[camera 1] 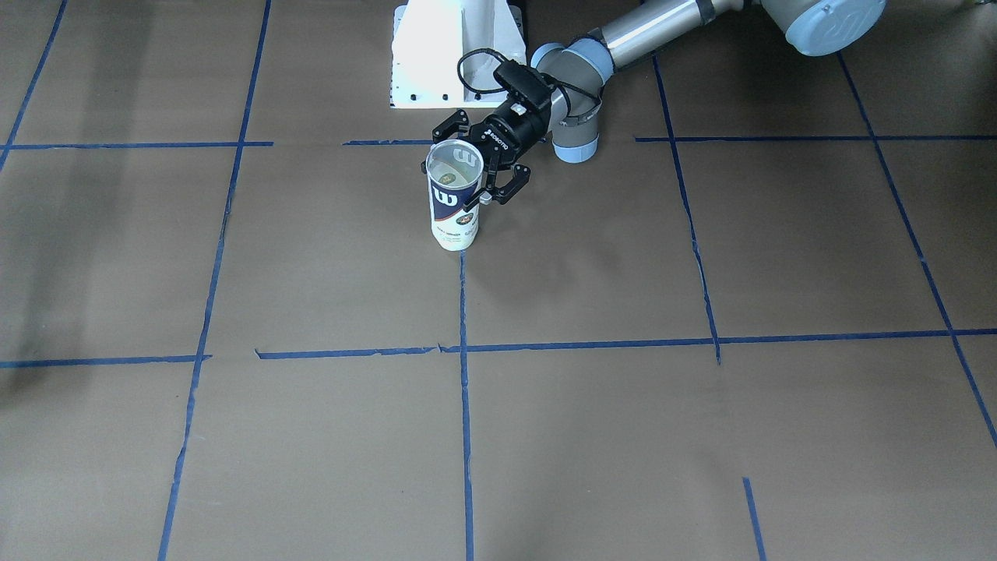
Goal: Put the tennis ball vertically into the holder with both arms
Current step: 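Move the right gripper to the second tennis ball and grasp it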
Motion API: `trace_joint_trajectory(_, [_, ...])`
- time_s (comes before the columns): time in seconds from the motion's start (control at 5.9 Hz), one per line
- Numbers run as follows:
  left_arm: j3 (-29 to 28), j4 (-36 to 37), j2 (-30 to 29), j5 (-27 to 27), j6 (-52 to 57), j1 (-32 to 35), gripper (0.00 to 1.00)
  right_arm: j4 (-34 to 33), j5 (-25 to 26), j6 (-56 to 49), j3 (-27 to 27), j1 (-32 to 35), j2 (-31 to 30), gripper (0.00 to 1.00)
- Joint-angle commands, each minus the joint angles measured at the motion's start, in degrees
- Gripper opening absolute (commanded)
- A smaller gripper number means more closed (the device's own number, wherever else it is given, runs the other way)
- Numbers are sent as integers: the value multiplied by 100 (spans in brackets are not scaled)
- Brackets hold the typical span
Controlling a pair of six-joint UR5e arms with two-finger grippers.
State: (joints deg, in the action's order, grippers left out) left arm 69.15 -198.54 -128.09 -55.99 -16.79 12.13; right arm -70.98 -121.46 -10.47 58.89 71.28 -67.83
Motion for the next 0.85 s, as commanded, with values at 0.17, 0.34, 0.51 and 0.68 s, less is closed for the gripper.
trace_joint_trajectory(0.17, [-7, 0, 4, 0, 0, 0, 89, -64, -17, 10, 478, 8, 59, 1])
trace_joint_trajectory(0.34, [-7, 0, 4, 0, 0, 0, 89, -1091, -392, 62, 1649, 157, 68, 0])
trace_joint_trajectory(0.51, [-7, 0, 4, 0, 0, 0, 89, -2633, -491, 159, 3262, 132, 68, 0])
trace_joint_trajectory(0.68, [-7, 0, 4, 0, 0, 0, 89, -3379, -675, 1134, 4496, -234, 77, 0])
